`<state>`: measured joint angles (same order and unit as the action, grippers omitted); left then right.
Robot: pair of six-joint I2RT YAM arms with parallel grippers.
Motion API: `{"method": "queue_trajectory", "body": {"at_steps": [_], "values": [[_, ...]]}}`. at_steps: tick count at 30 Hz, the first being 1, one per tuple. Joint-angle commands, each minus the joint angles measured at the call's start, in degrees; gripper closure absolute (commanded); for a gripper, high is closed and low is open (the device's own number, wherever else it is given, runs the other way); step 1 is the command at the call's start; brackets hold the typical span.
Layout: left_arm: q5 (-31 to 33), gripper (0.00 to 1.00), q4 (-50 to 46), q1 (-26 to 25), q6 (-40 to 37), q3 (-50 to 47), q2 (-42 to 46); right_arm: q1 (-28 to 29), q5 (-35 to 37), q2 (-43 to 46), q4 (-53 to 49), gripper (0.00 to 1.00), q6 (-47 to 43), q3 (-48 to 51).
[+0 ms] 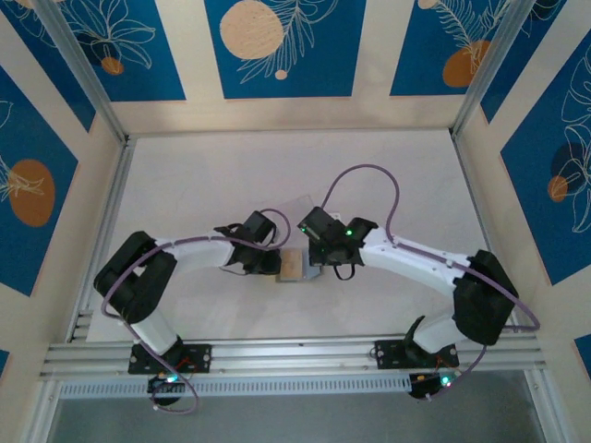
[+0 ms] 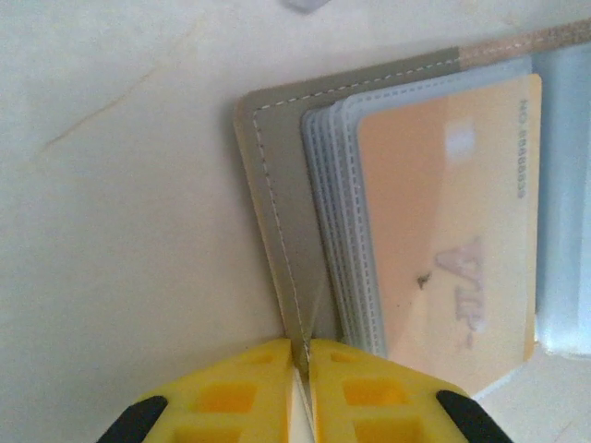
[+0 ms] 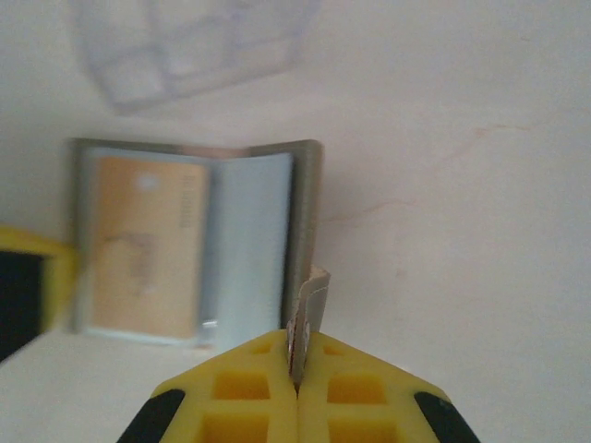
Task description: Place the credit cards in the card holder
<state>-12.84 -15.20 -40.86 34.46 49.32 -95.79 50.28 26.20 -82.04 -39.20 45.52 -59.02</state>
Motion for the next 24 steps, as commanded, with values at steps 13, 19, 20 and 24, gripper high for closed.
{"method": "queue_trajectory", "body": {"at_steps": [13, 19, 20, 24], "values": [[5.6, 0.73, 0.6, 2.8, 7.3, -8.2, 11.1, 0.2, -21.6, -13.6, 28.7, 0.98, 6.1, 2.2], [8.6, 0.71, -4.8, 4.5, 6.1, -11.8, 18.8, 0.3, -25.4, -16.8, 30.8, 0.66, 4.3, 0.3], [8.9, 0.71, -5.6, 4.5, 5.4, -11.6, 19.7, 0.2, -26.2, -16.2, 30.3, 0.59, 3.2, 0.0], [8.4, 0.71, -7.7, 4.4, 2.3, -8.9, 20.8, -0.6, -29.1, -10.9, 25.7, 0.50, -0.4, -0.1]]}}
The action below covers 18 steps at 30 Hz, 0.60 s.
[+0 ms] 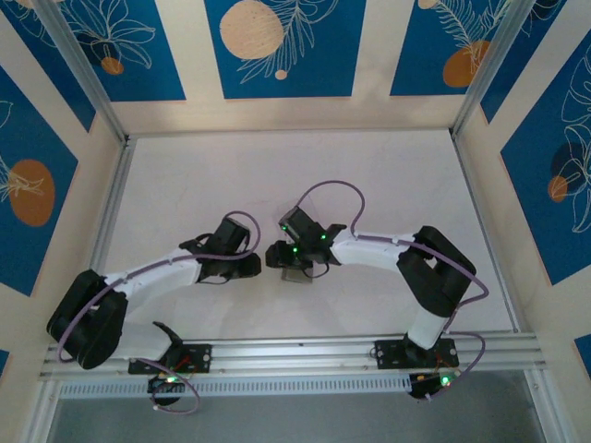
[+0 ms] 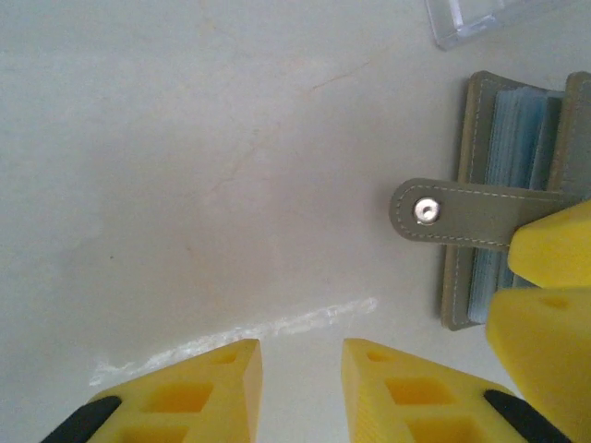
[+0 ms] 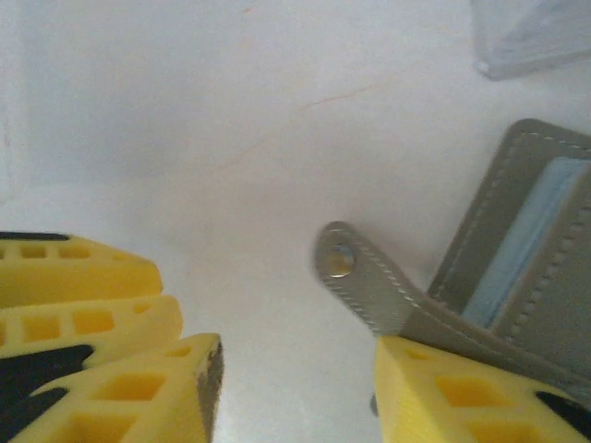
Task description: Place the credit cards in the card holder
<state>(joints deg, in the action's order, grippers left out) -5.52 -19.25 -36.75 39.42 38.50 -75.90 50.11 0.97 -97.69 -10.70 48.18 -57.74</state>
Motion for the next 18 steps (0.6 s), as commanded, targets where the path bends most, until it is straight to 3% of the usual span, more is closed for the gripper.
{"method": "queue_trajectory", "body": {"at_steps": [1, 4, 8, 14, 18], "values": [[0.4, 0.72, -3.9, 0.2, -3.5, 2.8, 0.9, -0.7, -3.7, 7.1, -4.2, 0.48, -3.8, -0.8], [0.2, 0.74, -5.1, -0.7, -5.5, 6.0, 0.8, -2.7, -3.6, 14.4, -7.6, 0.42, -4.2, 2.6], [0.0, 0.77, -6.6, -4.2, -7.3, 11.7, -1.5, -6.6, -2.0, 20.1, -12.8, 0.44, -3.8, 7.9], [-0.9, 0.79, -7.0, -7.5, -8.2, 19.5, -7.1, -10.6, -3.3, 21.4, -10.7, 0.74, -3.1, 14.3], [-2.2, 0.80, -7.8, -10.1, -9.3, 24.9, -11.8, -11.6, -3.9, 19.5, -7.9, 0.86, -2.4, 16.2]]}}
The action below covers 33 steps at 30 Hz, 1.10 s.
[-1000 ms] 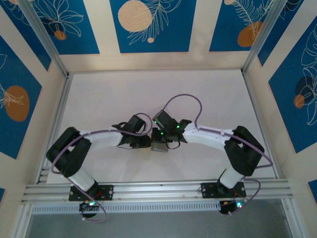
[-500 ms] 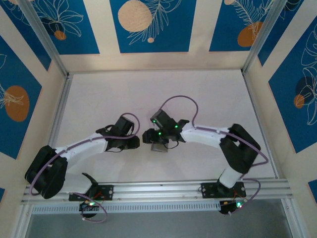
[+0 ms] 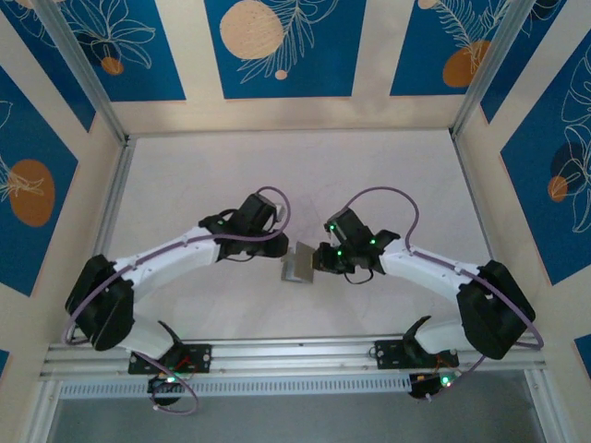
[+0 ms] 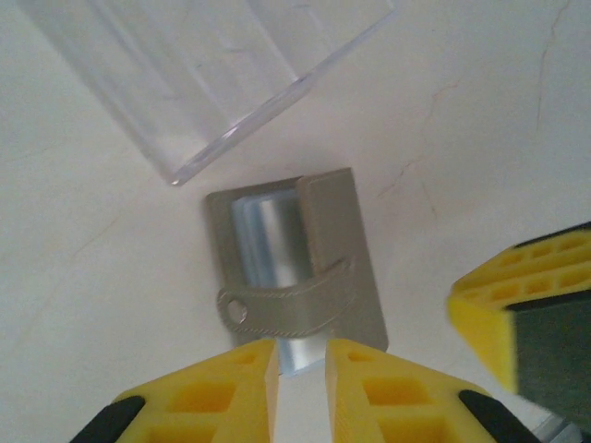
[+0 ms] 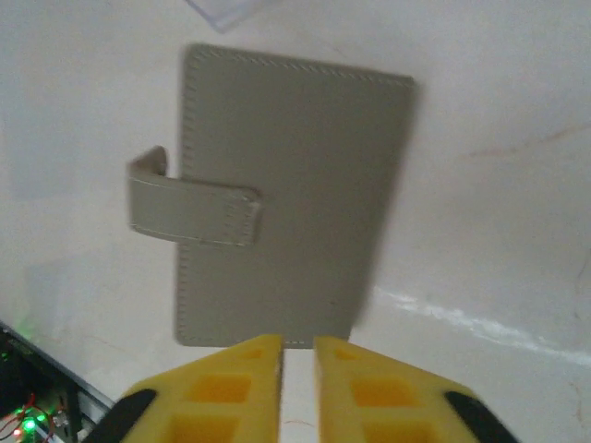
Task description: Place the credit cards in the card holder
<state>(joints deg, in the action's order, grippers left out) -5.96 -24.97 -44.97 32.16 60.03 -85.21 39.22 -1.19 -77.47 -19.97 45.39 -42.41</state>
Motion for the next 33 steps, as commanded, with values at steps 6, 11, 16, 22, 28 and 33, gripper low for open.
{"method": "queue_trajectory", "body": {"at_steps": [6, 11, 16, 22, 28, 33], "values": [[-5.1, 0.82, -0.4, -3.6, -1.1, 7.4, -10.2, -4.2, -3.9, -4.0, 4.0, 0.88, 1.5, 2.8], [-1.6, 0.84, -0.7, -2.7, -1.0, 6.3, -13.5, -5.0, -5.6, -6.0, 4.3, 0.78, 1.2, 1.9], [-0.7, 0.84, 0.4, 0.3, -1.0, 1.9, -13.8, -4.8, -8.2, -9.0, 6.6, 0.66, 0.8, 1.1], [0.5, 0.85, 1.1, 2.7, -1.4, -3.3, -12.2, -3.2, -10.1, -11.8, 11.2, 0.55, 0.8, 0.4], [-0.3, 0.85, 3.0, 3.2, -1.3, -6.7, -12.8, -1.7, -12.0, -17.8, 15.5, 0.51, 1.7, -1.5], [-0.2, 0.85, 4.6, 3.3, -0.7, -9.3, -12.8, -0.7, -15.2, -21.4, 21.3, 0.50, 3.8, -2.5]]}}
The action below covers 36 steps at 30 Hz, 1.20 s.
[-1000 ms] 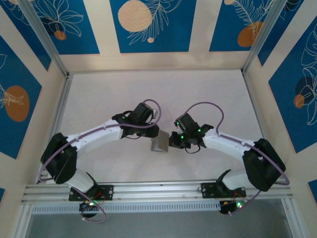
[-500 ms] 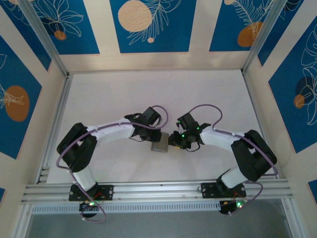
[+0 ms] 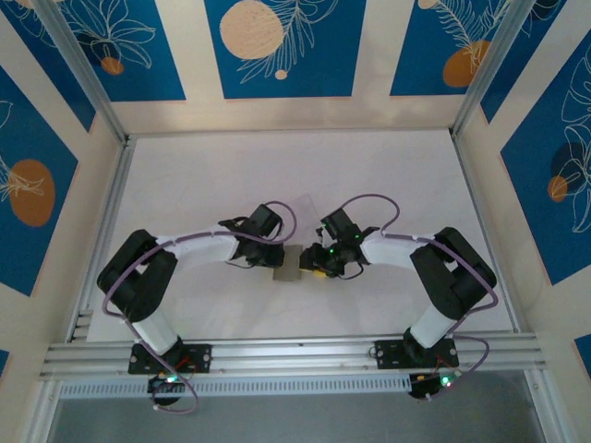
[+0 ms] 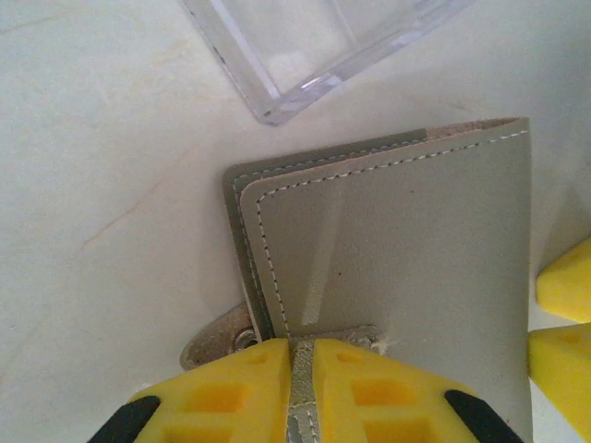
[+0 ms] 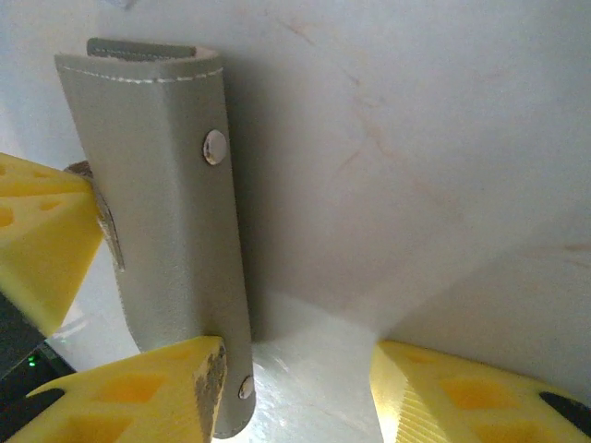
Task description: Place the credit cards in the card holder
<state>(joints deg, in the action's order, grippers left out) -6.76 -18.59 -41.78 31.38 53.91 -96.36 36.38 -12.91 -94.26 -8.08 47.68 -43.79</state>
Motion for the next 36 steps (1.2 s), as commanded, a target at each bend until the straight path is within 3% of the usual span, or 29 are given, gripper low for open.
{"method": "queue_trajectory", "body": {"at_steps": [1, 7, 29, 36], "values": [[0.8, 0.85, -1.7, 0.1, 0.0, -3.6, -1.6, 2.2, -4.1, -5.1, 10.9, 0.50, 2.0, -1.0], [0.8, 0.85, -0.6, 0.3, 0.0, -5.2, -2.1, 2.3, -8.5, -6.6, 17.8, 0.49, 4.5, -0.6], [-1.1, 0.86, 2.6, 1.5, 0.4, -7.9, -3.7, 0.5, -10.6, -0.3, 19.8, 0.38, 6.4, 4.7], [-1.5, 0.86, 3.0, 1.5, 0.7, -7.9, -3.8, 2.2, -10.5, -7.8, 17.4, 0.41, 5.4, -1.5]]}}
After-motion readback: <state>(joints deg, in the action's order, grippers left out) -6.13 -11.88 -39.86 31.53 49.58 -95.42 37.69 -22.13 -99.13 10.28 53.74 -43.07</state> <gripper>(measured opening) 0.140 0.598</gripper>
